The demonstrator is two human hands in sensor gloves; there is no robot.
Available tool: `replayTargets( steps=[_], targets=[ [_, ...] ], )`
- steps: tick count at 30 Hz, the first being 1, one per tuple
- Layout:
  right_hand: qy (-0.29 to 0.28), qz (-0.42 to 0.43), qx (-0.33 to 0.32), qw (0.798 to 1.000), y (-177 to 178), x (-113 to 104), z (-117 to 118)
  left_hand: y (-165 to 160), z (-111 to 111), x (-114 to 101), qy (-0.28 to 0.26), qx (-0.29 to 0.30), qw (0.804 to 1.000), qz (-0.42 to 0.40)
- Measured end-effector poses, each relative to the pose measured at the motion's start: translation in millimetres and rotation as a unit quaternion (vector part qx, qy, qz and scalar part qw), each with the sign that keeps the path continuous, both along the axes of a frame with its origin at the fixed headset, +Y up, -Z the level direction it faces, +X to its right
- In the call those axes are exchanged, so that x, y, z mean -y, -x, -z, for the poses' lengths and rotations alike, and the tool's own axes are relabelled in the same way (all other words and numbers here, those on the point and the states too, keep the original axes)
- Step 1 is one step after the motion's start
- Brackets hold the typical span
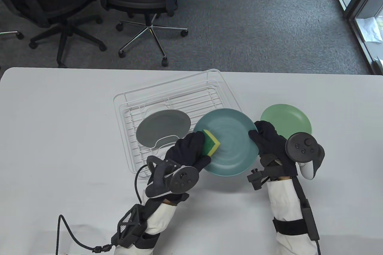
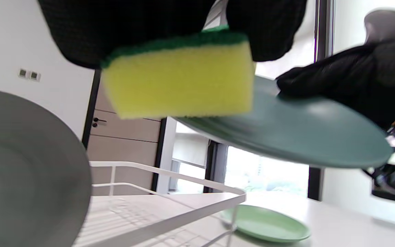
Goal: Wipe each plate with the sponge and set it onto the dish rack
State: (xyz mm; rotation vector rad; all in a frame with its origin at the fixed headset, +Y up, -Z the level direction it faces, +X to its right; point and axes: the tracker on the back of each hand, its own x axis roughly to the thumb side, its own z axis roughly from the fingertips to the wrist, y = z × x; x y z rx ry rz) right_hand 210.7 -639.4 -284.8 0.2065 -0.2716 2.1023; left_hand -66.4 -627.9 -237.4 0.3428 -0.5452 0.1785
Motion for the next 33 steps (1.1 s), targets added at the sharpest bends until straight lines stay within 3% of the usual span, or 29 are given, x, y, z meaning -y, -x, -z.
replayTargets(
  steps=[8,13,19,23,33],
  targets=[
    [0.02,0.091,-0.093,0.991,20.6,11.8,1.7,-14.3,0.2,11.7,-0.055,-0.04,0.989,0.131],
    [0.044,0.129,-0.195,0.971,33.1,18.3,3.9,-20.4,-4.9,12.1,-0.061,-0.015,0.993,0.101],
    [0.046,0.118,-0.252,0.959,47.4,18.2,3.5,-17.3,-6.7,9.3,-0.096,-0.042,0.989,0.107],
    [0.046,0.093,-0.261,0.96,56.9,15.6,1.6,-10.9,-2.9,8.5,-0.104,-0.08,0.982,0.138],
    [0.05,0.147,-0.204,0.967,42.4,20.3,5.2,6.2,10.2,7.5,-0.03,-0.141,0.974,0.175]
  ],
)
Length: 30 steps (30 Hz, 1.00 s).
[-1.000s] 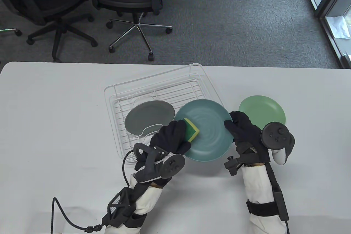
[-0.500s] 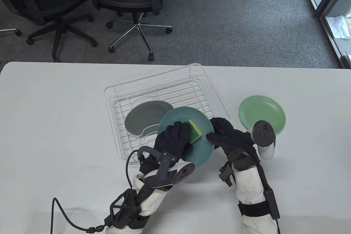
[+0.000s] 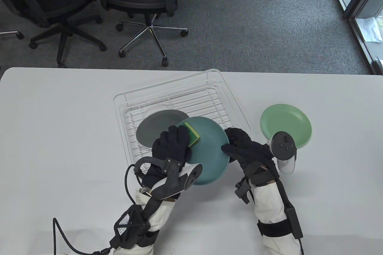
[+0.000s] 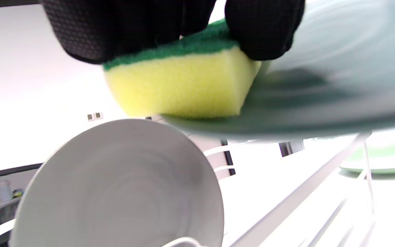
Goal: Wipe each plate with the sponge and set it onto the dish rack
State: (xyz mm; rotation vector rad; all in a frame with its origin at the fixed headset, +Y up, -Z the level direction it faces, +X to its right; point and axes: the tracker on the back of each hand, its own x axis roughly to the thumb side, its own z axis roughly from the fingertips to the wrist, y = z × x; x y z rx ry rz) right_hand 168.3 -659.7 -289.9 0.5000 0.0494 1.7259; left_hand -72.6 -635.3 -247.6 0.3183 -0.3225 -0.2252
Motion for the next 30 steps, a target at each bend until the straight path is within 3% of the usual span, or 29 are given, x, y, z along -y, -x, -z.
replayTargets(
  steps=[17,25,30],
  targets=[
    [0.029,0.035,0.047,0.998,-15.8,8.4,3.5,-10.5,-5.2,-1.4,0.071,0.058,0.996,-0.014],
    [0.038,0.031,0.016,0.999,-8.9,13.1,5.8,-17.4,-8.5,-1.2,0.129,0.134,0.979,-0.086],
    [0.045,0.028,-0.016,0.998,2.6,15.3,6.3,-24.6,-14.3,-2.1,0.119,0.163,0.974,-0.107]
  ],
)
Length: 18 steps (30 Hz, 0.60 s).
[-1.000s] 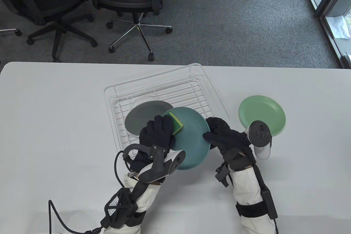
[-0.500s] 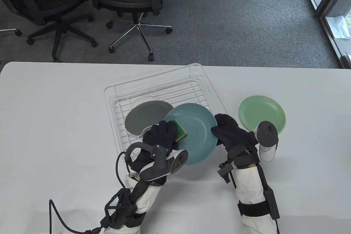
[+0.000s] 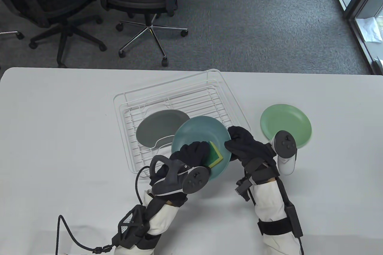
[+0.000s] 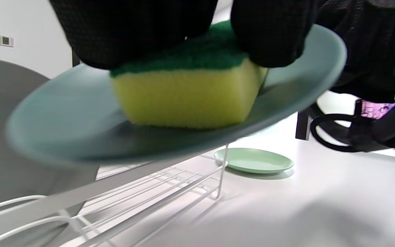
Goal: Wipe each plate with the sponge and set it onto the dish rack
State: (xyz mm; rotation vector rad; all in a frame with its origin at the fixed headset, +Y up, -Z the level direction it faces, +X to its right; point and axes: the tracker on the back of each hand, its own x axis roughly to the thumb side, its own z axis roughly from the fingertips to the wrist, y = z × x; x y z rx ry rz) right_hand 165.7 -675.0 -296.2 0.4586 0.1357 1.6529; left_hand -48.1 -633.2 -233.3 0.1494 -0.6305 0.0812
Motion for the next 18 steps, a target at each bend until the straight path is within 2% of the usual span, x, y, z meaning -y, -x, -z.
replayTargets(
  steps=[7,18],
  targets=[
    [-0.003,-0.009,-0.053,0.999,13.8,1.7,-0.2,-2.1,-4.9,-2.4,-0.044,-0.012,0.999,0.015],
    [-0.012,0.0,-0.111,0.994,14.5,3.9,2.2,8.0,-0.5,-4.7,-0.086,-0.054,0.995,0.02]
  ],
)
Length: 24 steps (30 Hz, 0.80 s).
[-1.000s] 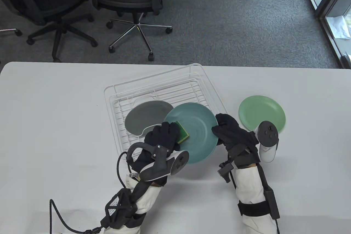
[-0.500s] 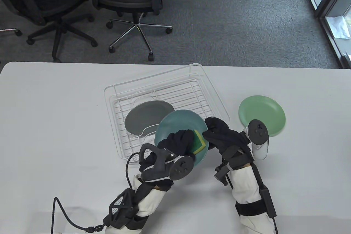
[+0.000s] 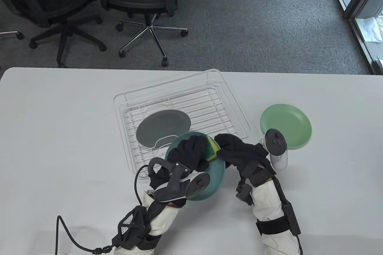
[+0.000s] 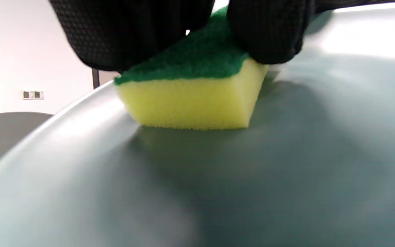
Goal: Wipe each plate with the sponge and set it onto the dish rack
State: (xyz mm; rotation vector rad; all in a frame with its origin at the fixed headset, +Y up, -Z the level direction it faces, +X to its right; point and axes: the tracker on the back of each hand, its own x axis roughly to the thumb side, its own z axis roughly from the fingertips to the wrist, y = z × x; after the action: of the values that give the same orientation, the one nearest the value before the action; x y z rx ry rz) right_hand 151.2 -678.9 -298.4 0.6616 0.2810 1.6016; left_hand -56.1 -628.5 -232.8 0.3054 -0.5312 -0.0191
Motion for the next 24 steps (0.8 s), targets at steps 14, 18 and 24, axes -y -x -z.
replayTargets(
  steps=[14,18,24],
  targets=[
    [-0.013,0.018,0.051,0.998,-17.1,-6.8,-1.2,26.0,14.3,-1.6,-0.004,-0.117,0.992,0.052],
    [-0.01,0.036,0.085,0.996,-29.9,-6.0,-0.4,25.5,15.0,-1.5,0.025,-0.11,0.992,0.048],
    [-0.012,0.051,0.127,0.991,-42.0,-4.2,-0.1,18.7,12.4,-1.3,0.039,-0.085,0.995,0.045]
  ],
)
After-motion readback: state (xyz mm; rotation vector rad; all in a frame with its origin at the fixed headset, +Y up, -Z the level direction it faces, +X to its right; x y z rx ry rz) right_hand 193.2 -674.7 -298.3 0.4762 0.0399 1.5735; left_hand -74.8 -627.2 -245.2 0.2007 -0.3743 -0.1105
